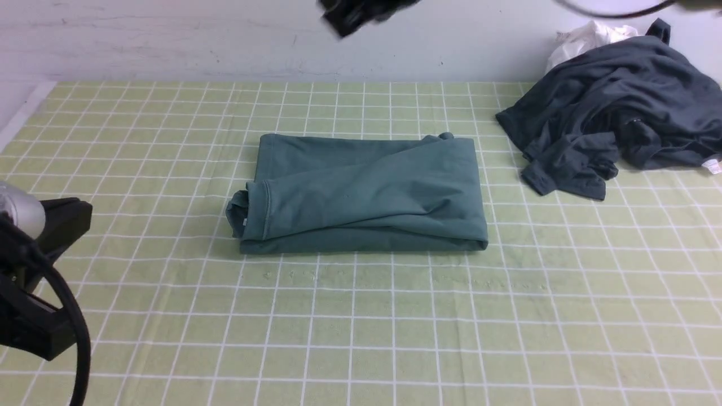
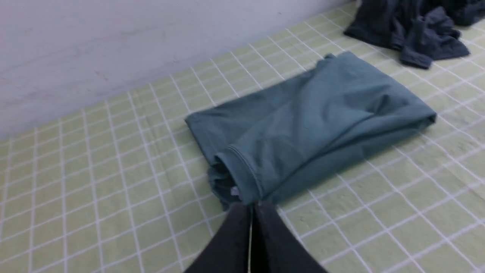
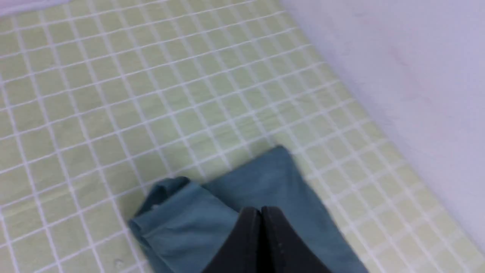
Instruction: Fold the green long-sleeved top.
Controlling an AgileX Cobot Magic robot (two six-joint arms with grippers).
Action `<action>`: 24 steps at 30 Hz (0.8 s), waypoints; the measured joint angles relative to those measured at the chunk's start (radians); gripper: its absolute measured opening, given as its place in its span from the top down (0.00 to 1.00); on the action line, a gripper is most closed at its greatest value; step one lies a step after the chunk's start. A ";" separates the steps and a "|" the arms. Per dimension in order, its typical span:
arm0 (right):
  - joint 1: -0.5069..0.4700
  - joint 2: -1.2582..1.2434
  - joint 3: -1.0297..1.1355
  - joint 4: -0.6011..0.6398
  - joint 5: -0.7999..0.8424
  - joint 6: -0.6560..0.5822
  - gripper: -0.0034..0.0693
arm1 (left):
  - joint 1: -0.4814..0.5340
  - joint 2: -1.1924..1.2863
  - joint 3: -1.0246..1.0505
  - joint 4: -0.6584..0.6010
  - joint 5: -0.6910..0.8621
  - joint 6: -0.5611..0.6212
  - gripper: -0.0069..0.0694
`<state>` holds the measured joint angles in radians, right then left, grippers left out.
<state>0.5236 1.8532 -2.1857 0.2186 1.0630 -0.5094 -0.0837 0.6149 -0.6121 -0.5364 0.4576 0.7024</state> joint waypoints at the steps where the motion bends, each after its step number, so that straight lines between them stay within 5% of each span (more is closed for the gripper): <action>1: -0.032 -0.062 0.035 -0.018 -0.006 0.024 0.97 | 0.000 -0.004 0.022 -0.001 -0.038 0.004 0.91; 6: -0.151 -0.329 0.268 -0.047 -0.146 0.069 0.97 | 0.000 -0.007 0.075 -0.007 -0.135 0.006 0.91; 10: -0.223 -0.633 0.703 -0.049 -0.449 0.069 0.97 | 0.000 -0.007 0.084 -0.010 -0.151 0.006 0.91; 18: -0.232 -1.045 1.534 -0.044 -1.166 0.078 0.97 | 0.000 -0.007 0.084 -0.010 -0.140 0.005 0.91; 24: -0.232 -1.294 1.977 -0.037 -1.417 0.088 0.97 | 0.000 -0.007 0.084 -0.010 -0.140 0.005 0.91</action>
<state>0.2912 0.5594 -0.2083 0.1813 -0.3545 -0.4211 -0.0837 0.6081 -0.5280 -0.5463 0.3174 0.7076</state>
